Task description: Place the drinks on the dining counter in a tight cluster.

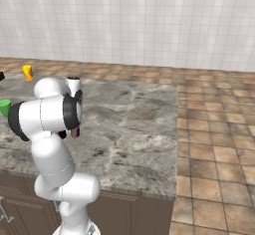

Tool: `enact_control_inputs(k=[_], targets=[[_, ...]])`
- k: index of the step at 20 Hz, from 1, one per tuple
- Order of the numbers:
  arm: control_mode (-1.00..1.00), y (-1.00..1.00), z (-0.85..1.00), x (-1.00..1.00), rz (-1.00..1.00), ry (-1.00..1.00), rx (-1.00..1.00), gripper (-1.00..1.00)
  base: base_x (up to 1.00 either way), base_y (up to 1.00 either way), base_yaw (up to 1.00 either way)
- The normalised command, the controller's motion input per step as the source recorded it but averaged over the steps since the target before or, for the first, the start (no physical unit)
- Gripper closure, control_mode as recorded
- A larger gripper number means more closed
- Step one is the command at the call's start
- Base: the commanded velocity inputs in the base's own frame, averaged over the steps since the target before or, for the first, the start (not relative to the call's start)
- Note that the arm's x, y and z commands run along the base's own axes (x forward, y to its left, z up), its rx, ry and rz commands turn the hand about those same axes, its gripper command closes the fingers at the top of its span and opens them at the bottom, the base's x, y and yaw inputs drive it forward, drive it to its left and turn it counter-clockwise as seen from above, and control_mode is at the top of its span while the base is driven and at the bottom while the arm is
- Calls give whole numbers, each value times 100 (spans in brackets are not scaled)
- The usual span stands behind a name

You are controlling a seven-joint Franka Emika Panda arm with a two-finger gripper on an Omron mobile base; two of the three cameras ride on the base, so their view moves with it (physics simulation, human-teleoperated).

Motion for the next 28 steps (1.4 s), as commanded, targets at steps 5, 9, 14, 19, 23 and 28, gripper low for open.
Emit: enact_control_inputs(k=[5,9,14,19,23,28], targets=[[-100,0,-2,0,0,0,0,100,0,0,0],[-100,0,0,0,0,0,0,100,0,0,0],[-100,0,0,0,0,0,0,-100,0,0,0],[-100,0,0,0,0,0,0,-100,0,0,0],[-100,0,0,0,0,0,0,-100,0,0,0],[-100,0,6,0,0,0,0,-100,0,0,0]])
